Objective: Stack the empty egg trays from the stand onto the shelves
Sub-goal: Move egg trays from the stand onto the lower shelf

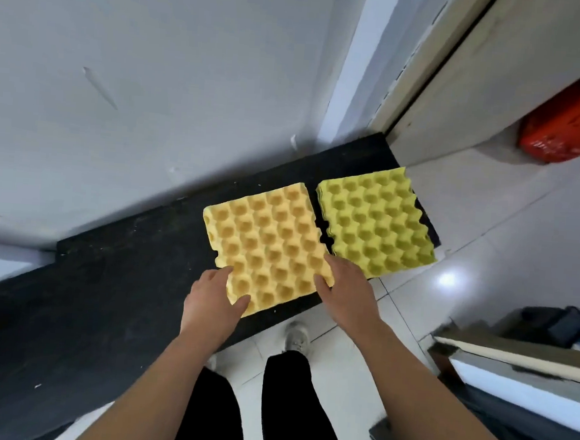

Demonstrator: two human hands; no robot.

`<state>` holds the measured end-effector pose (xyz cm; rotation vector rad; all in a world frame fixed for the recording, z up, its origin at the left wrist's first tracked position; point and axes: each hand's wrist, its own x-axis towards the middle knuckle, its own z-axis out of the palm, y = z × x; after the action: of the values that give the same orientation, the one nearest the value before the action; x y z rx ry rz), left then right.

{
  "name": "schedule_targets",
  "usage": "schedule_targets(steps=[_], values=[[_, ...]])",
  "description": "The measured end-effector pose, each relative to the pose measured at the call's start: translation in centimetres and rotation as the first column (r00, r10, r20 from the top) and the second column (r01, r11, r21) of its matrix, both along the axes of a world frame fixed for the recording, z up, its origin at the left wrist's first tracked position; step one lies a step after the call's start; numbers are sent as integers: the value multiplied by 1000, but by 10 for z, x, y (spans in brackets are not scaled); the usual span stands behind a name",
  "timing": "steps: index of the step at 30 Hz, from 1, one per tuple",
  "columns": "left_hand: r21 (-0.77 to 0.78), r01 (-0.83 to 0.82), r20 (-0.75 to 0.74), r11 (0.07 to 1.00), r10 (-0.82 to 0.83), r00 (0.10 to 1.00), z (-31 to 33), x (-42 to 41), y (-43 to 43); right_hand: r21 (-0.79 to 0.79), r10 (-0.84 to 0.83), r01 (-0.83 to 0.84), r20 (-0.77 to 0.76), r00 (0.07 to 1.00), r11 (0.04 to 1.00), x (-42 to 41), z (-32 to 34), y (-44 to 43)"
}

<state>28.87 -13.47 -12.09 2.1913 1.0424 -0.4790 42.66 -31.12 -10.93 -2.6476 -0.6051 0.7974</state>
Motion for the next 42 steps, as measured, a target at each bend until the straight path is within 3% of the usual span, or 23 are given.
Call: schedule_targets(steps=[4, 13, 18, 22, 30, 36, 42], values=[[-48, -132, -59, 990, 129, 990, -43, 14, -10, -41, 95, -96, -27, 995, 995, 30, -47, -2], [-131, -305, -214, 943, 273, 938, -145, 21, -14, -120, 75, -92, -138, 988, 988, 60, -162, 3], [-160, -382, -214, 910, 345, 914, -187, 19, -17, -124, 3, -29, -198, 980, 992, 65, -207, 4], [-189, -420, -141, 888, 399, 906, -198, 15, -17, -135, 5, -26, -149, 989, 991, 58, -218, 7], [-208, -520, -13, 829, 529, 848, -164, 8, 5, 54, -109, 126, -245, 963, 991, 45, -182, 20], [-157, -532, 109, 832, 550, 828, -96, -7, 24, 166, -96, 127, -182, 979, 978, 26, -121, 42], [-109, -575, 235, 811, 583, 778, -13, -37, 33, 267, -7, 22, -56, 998, 963, 7, -47, 66]])
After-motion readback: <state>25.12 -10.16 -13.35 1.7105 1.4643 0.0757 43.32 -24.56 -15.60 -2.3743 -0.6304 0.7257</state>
